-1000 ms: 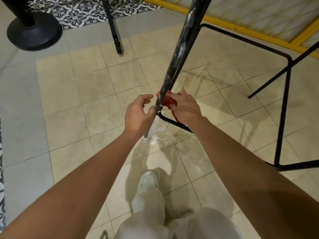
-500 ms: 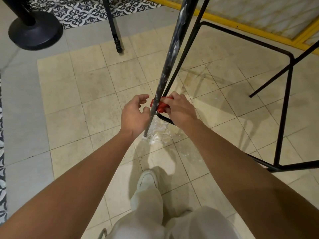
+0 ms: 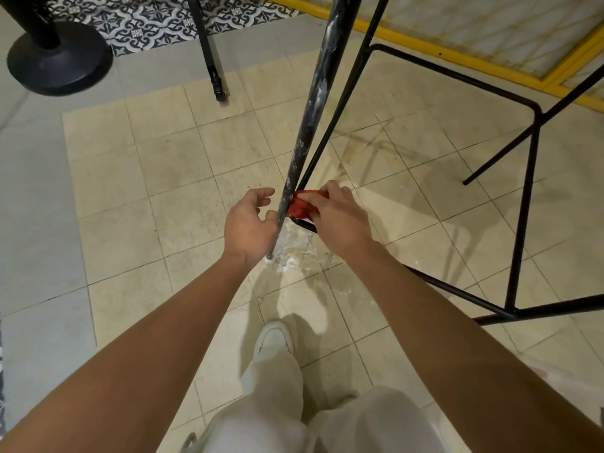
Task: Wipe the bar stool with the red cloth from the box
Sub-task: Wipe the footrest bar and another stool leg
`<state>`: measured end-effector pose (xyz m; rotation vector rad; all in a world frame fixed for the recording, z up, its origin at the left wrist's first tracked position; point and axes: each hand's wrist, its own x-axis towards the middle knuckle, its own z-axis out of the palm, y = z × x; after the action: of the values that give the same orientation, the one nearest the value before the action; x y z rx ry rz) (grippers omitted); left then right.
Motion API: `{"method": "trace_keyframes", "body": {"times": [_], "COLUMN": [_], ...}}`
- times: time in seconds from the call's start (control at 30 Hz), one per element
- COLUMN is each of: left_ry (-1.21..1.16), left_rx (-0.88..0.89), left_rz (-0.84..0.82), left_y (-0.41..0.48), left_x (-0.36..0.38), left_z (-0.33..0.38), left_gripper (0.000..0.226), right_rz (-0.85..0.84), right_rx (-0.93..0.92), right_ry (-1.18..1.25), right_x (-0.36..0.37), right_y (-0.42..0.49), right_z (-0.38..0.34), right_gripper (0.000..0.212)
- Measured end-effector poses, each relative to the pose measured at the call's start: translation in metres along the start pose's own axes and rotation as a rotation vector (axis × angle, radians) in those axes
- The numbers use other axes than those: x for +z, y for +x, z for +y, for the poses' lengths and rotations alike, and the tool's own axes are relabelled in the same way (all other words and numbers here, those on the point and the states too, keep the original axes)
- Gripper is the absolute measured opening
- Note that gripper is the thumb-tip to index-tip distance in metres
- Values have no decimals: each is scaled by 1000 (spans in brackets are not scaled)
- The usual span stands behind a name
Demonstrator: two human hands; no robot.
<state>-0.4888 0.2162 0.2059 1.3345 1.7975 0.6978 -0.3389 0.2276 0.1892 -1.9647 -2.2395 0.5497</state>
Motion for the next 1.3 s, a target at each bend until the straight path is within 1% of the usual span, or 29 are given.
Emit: {"method": "trace_keyframes", "body": {"times": [0.13,0.27,0.3,0.37,0.4,0.43,0.53,0.6,0.63,0.7,0.77,0.8,0.9,0.93,0.97,1.07,1.17,1.27,1.3], "left_ry": [-7,3,5,3,4,5,4,11,15,23,21,17,28,27,23,12,37,51,50], "left_rx": [-28,-23,-21,-19,-22,-27,-38,-35,-32,-29,-37,-44,-58,-64,-73,-81,-48,-52,-62], "left_rz": [19,24,21,24,30,33,32,29,26,25,29,32,37,39,37,26,-4,-2,2], "left_y": [1,1,1,1,1,1,0,-1,0,1,2,3,4,4,4,2,-1,-1,0], "left_x": [-3,-6,-6,-9,-10,-10,-11,-12,-13,-16,-20,-21,-24,-24,-23,-17,-13,-14,-15], "left_z": [-4,-2,-1,-1,-2,-3,-3,-3,-4,-5,-7,-8,-13,-14,-15,-14,-12,-15,-16], "left_gripper": [38,38,38,38,37,37,37,38,38,38,38,38,37,37,37,37,38,38,37], "right_rz": [6,-18,4,98,117,104,46,32,35,82,134,129,137,151,164,146,118,94,82], "right_rx": [-31,-309,-289,-98,-37,-32,-172,-261,-275,-246,-197,-149,122,163,163,8,-45,-206,-238], "right_ry": [-127,-301,-299,-203,-161,-159,-263,-398,-462,-471,-400,-330,-140,-110,-88,-80,-119,-316,-334], "right_x": [6,-2,-3,-6,-5,-4,8,14,16,15,12,11,5,4,4,10,22,29,28], "right_y": [-9,-22,-22,-21,-21,-20,-24,-30,-31,-28,-23,-20,-16,-16,-18,-20,-26,-30,-30], "right_z": [-11,-4,-2,-1,-2,-6,-22,-27,-26,-22,-18,-16,-4,0,0,-16,-28,-21,-17], "right_gripper": [37,36,37,39,39,39,38,34,32,30,34,34,32,32,32,30,27,24,24]}}
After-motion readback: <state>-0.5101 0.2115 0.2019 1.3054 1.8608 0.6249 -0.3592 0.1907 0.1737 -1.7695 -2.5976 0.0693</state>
